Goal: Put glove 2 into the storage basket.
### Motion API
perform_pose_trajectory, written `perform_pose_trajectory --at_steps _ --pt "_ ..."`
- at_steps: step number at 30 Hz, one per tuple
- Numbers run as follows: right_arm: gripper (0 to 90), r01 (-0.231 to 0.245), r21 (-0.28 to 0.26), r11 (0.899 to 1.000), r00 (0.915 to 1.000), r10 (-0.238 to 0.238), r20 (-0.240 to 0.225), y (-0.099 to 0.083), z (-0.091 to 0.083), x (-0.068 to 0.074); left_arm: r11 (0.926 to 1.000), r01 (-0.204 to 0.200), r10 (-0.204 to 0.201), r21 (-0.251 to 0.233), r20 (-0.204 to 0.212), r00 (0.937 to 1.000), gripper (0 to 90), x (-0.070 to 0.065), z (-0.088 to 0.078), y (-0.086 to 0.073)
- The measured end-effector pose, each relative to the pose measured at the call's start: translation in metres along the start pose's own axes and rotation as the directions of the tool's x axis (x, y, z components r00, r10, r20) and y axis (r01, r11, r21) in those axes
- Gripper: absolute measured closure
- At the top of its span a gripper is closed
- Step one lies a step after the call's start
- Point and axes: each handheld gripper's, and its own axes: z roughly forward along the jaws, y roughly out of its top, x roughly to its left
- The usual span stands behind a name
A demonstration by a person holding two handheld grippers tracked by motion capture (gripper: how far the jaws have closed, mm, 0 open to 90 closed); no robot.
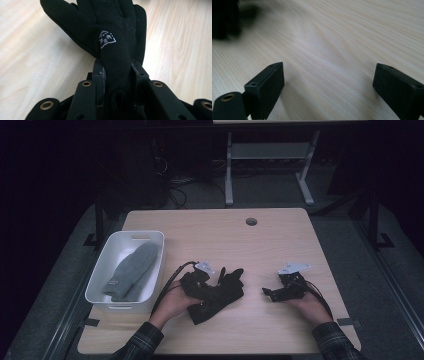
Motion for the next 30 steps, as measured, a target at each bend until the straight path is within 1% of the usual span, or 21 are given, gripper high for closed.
perform_pose_trajectory --at_steps 1,3,5,10,12,13,14,18,19,20,21,22,23,24,25,26,27,30 --pt "10.0 0.0 0.0 1.0 1.0 0.0 0.0 0.0 0.0 0.0 1.0 0.003 -0.003 -0.004 0.001 1.0 69.8 0.0 -0.003 0.001" --pt "9.9 0.0 0.0 1.0 1.0 0.0 0.0 0.0 0.0 0.0 0.9998 0.01 -0.01 -0.014 -0.013 0.9999 69.6 0.001 -0.013 0.005" --pt "9.9 0.0 0.0 1.0 1.0 0.0 0.0 0.0 0.0 0.0 0.9994 0.025 -0.026 -0.023 -0.016 0.9995 69.5 0.002 -0.022 0.009" --pt "9.9 -0.001 -0.001 1.0 1.0 0.001 0.0 0.0 0.0 0.0 0.9991 0.022 -0.024 -0.036 -0.06 0.9979 69.5 0.007 -0.05 0.016" --pt "9.9 0.0 -0.001 1.0 1.0 0.0 0.0 0.0 0.0 0.0 0.9988 0.029 -0.031 -0.039 -0.075 0.9967 69.4 0.01 -0.063 0.017" --pt "9.9 -0.002 -0.001 1.0 1.0 0.002 0.0 0.0 0.0 0.0 0.9984 0.035 -0.039 -0.045 -0.082 0.9958 69.4 0.012 -0.069 0.018" --pt "9.9 -0.001 -0.002 1.0 1.0 0.001 0.0 0.0 0.0 0.0 0.9986 0.031 -0.035 -0.044 -0.089 0.9954 69.4 0.014 -0.073 0.018" --pt "9.9 -0.001 -0.003 1.0 1.0 0.001 0.0 0.0 0.0 0.0 0.9971 0.054 -0.06 -0.054 -0.118 0.9912 69.2 0.024 -0.097 0.016" --pt "10.0 -0.002 -0.003 1.0 1.0 0.002 0.0 0.0 0.0 0.0 0.9959 0.064 -0.071 -0.065 -0.125 0.9896 69.2 0.027 -0.105 0.014" --pt "9.9 -0.002 -0.003 1.0 1.0 0.002 0.0 0.0 0.0 0.0 0.9953 0.066 -0.074 -0.072 -0.128 0.989 69.2 0.029 -0.11 0.013" --pt "9.9 -0.002 -0.003 1.0 1.0 0.002 0.0 0.0 0.0 0.0 0.9932 0.078 -0.089 -0.087 -0.132 0.9872 69.3 0.032 -0.116 0.012" --pt "10.0 -0.001 -0.003 1.0 1.0 0.001 0.0 0.0 0.0 0.0 0.9939 0.073 -0.084 -0.083 -0.143 0.9861 69.2 0.036 -0.125 0.009" --pt "9.9 -0.001 -0.002 1.0 1.0 0.001 -0.001 0.0 0.0 0.0 0.9919 0.086 -0.099 -0.094 -0.151 0.9836 69.3 0.037 -0.13 0.008" --pt "10.0 -0.001 -0.002 1.0 1.0 0.001 -0.001 0.0 0.0 0.0 0.9926 0.081 -0.095 -0.09 -0.161 0.9824 69.2 0.041 -0.138 0.005" --pt "10.0 -0.001 -0.002 1.0 1.0 0.001 0.0 0.0 0.0 0.0 0.9902 0.094 -0.11 -0.103 -0.166 0.9799 69.2 0.043 -0.141 0.004" --pt "9.9 -0.001 -0.001 1.0 1.0 0.001 0.0 0.0 0.0 0.0 0.9885 0.105 -0.123 -0.109 -0.178 0.9763 69.3 0.046 -0.148 0.001" --pt "9.9 -0.001 -0.001 1.0 1.0 0.001 0.0 0.0 0.0 0.0 0.9889 0.105 -0.123 -0.106 -0.19 0.974 69.2 0.049 -0.153 -0.002" --pt "9.9 0.0 -0.001 1.0 1.0 0.0 0.0 0.0 0.0 0.0 0.9859 0.127 -0.148 -0.109 -0.22 0.964 69.2 0.058 -0.168 -0.012"
